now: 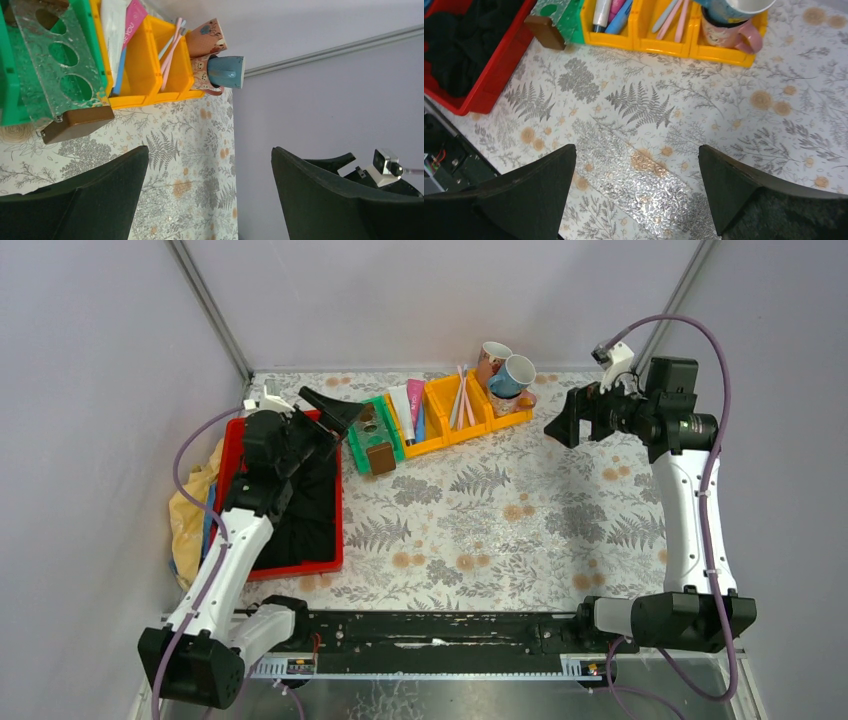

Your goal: Prepare toiletry sets of a toothbrush and toothpaste on the tray

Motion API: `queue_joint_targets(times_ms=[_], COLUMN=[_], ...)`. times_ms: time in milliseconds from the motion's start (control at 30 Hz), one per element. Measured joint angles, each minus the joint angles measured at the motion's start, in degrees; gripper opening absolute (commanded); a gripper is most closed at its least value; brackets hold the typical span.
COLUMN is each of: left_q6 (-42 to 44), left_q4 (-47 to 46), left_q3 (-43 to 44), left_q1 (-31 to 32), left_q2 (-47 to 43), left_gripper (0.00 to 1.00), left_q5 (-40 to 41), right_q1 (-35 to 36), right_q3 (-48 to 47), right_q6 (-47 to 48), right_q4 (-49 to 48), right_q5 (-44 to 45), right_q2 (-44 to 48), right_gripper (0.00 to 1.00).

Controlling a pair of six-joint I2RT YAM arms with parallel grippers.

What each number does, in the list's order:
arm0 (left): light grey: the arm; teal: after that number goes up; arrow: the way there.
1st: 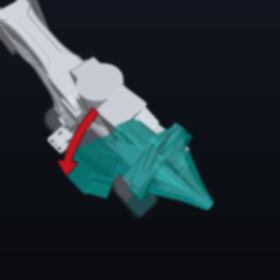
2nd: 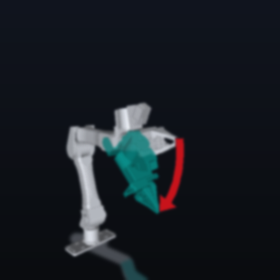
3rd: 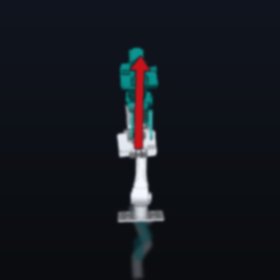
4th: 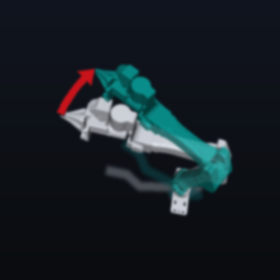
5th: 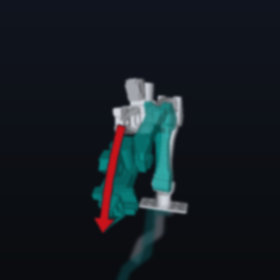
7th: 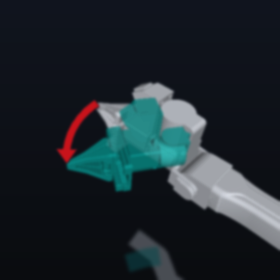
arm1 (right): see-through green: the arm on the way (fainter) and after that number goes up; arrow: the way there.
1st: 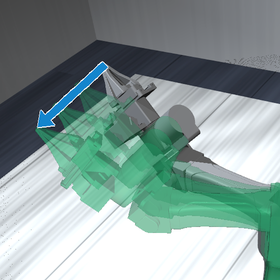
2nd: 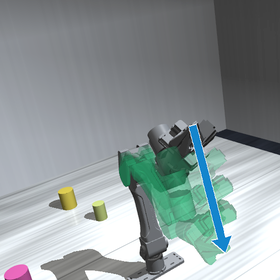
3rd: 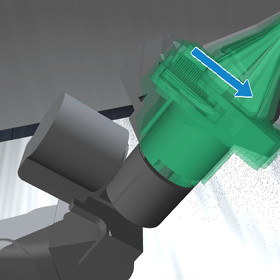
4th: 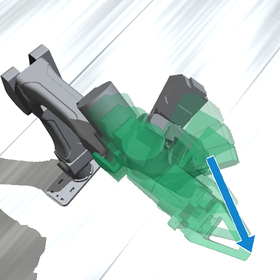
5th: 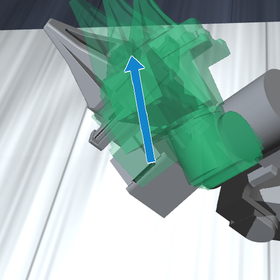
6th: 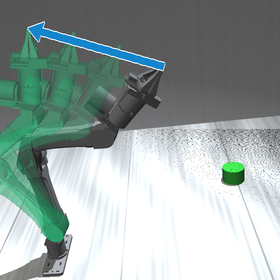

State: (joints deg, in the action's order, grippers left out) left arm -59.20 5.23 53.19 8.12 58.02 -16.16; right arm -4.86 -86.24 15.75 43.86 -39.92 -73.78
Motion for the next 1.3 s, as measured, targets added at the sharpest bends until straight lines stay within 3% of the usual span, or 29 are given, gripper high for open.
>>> queue_joint_targets(times_ms=[400,600,933,1300], left_q6=[1.25,0.66,-7.34,-13.51], left_q4=[-1.53,-10.51,-23.54,-38.12], left_q3=[-5.03,-11.56,-15.98,-22.25], left_q1=[-0.52,-0.63,-0.68,-0.68], left_q2=[-0.61,-4.13,-6.73,-1.60], left_gripper=[1.00,1.00,1.00,1.00], left_q5=[-0.07,-3.08,-8.96,-11.28], right_q1=[0.00,0.00,0.00,0.00], right_q3=[2.69,9.60,21.55,30.80], right_q6=[0.90,-3.93,-11.23,-11.80], right_q4=[0.63,-3.98,-17.40,-26.40], right_q5=[-4.24,-9.01,-12.74,-13.33], right_q2=[-3.13,0.04,10.34,13.92], right_gripper=[0.99,0.99,0.99,0.99])
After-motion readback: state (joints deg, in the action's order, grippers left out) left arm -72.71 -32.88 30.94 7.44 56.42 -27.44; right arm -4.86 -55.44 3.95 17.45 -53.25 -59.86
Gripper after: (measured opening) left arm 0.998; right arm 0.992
